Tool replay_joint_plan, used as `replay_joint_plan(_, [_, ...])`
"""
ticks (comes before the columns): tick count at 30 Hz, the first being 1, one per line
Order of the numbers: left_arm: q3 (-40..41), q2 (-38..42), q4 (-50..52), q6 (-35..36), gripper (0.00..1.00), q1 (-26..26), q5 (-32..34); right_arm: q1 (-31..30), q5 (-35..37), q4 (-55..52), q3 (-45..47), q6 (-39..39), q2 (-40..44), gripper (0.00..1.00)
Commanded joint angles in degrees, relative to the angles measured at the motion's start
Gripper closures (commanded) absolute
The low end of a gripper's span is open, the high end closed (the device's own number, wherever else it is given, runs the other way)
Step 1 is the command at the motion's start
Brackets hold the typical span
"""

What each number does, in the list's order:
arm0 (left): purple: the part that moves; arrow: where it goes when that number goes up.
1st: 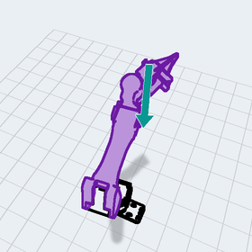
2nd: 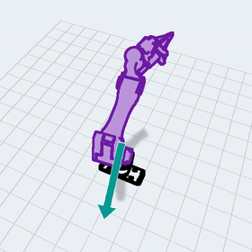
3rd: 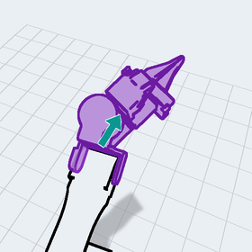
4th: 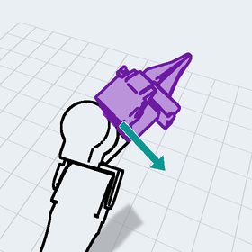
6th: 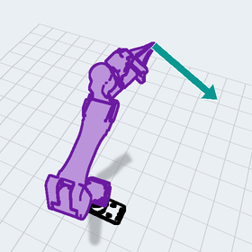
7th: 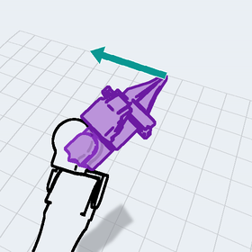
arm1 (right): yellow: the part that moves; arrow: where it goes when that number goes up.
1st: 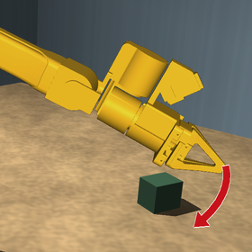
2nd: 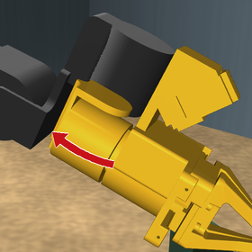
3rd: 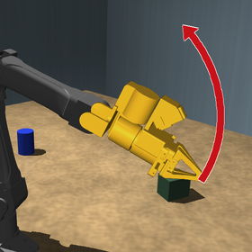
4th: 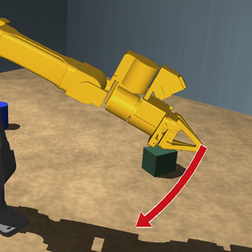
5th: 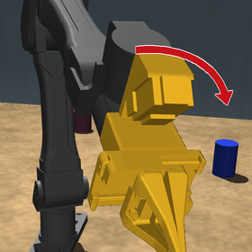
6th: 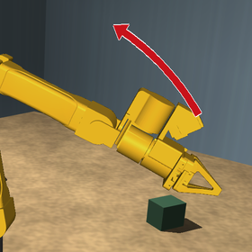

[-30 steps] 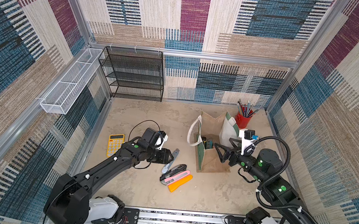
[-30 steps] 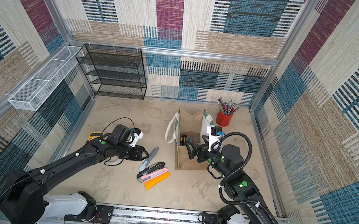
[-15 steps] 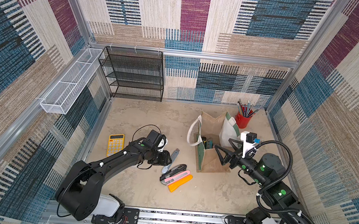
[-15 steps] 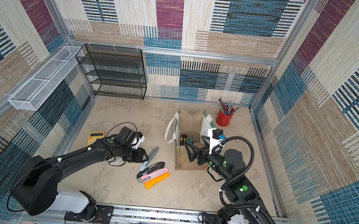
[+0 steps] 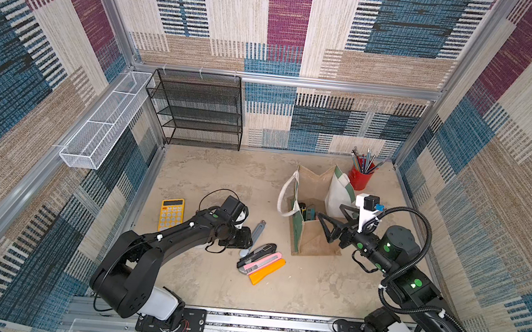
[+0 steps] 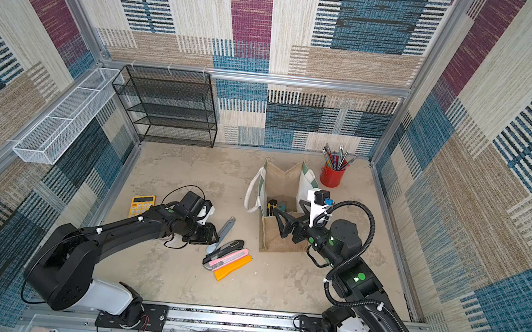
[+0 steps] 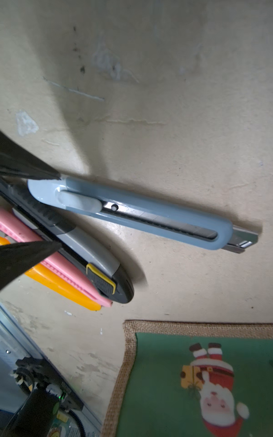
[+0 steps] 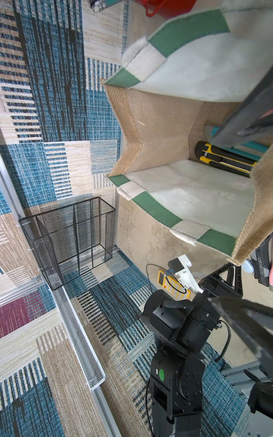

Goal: Place the art knife into the pouch
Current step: Pick up the utility knife at the center of the board.

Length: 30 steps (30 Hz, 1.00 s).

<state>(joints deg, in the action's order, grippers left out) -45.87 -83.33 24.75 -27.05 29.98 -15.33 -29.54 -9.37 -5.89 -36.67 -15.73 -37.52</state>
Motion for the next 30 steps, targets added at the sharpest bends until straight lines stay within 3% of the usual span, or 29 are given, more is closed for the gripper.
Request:
replay_joint_plan(1, [-0.48,-0.45,1.39,0.50,0.57,0.65,2.67,0.01,3.15,0.39,-0.06,-0.18,-0.14,0.00])
replay_joint_plan(11, [-2.23,-4.12,2.32,0.77,0.61,1.70,3.08,0.01,4.97,-0.75,-0.92,0.17,0.12,0.00])
replay_joint_plan(30, [-4.92,-8.58,7.67,1.47,0.62,5.52,13.20,0.01,9.35,-3.18,-2.10,0.17,-0.28,0.01])
